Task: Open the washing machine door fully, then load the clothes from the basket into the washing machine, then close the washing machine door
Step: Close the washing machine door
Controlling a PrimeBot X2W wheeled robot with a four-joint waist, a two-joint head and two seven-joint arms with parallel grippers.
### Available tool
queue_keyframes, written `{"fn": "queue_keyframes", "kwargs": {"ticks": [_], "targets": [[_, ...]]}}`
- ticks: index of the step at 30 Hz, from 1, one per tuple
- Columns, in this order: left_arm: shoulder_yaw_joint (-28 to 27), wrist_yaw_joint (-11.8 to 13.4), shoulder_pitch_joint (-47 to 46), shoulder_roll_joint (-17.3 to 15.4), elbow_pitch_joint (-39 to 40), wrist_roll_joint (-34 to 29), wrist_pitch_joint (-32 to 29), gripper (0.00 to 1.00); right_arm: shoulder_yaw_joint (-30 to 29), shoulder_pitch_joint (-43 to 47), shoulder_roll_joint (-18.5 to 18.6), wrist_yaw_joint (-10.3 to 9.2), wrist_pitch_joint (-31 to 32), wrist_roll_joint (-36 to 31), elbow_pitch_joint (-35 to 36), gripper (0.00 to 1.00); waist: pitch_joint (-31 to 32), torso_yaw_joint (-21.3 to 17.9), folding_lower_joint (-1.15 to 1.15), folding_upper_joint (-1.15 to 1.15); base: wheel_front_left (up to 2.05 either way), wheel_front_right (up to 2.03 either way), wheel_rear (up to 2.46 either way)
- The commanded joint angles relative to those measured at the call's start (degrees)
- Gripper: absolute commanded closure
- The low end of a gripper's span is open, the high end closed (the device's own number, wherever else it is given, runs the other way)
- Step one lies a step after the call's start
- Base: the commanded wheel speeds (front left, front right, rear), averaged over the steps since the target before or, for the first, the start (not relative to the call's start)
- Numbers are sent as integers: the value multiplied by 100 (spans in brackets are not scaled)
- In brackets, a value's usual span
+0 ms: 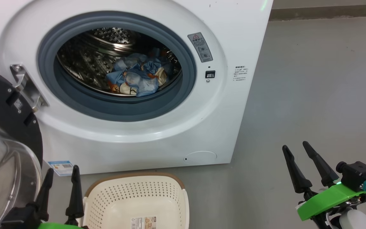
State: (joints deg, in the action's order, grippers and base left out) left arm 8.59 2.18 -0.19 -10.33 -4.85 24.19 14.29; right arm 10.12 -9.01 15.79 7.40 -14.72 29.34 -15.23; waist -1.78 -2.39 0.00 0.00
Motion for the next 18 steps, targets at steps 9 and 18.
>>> {"fn": "queue_keyframes", "kwargs": {"ticks": [9, 18], "targets": [[-244, -90, -20, -23, 94, -76, 71, 0, 128, -16, 63, 9, -28, 2, 99, 0, 45, -10, 0, 0, -158, 158, 0], [-217, -109, -34, -31, 44, -76, 71, 0, 157, -25, 76, 9, -28, 15, 95, 0, 28, -14, 0, 0, -66, 66, 0]]}}
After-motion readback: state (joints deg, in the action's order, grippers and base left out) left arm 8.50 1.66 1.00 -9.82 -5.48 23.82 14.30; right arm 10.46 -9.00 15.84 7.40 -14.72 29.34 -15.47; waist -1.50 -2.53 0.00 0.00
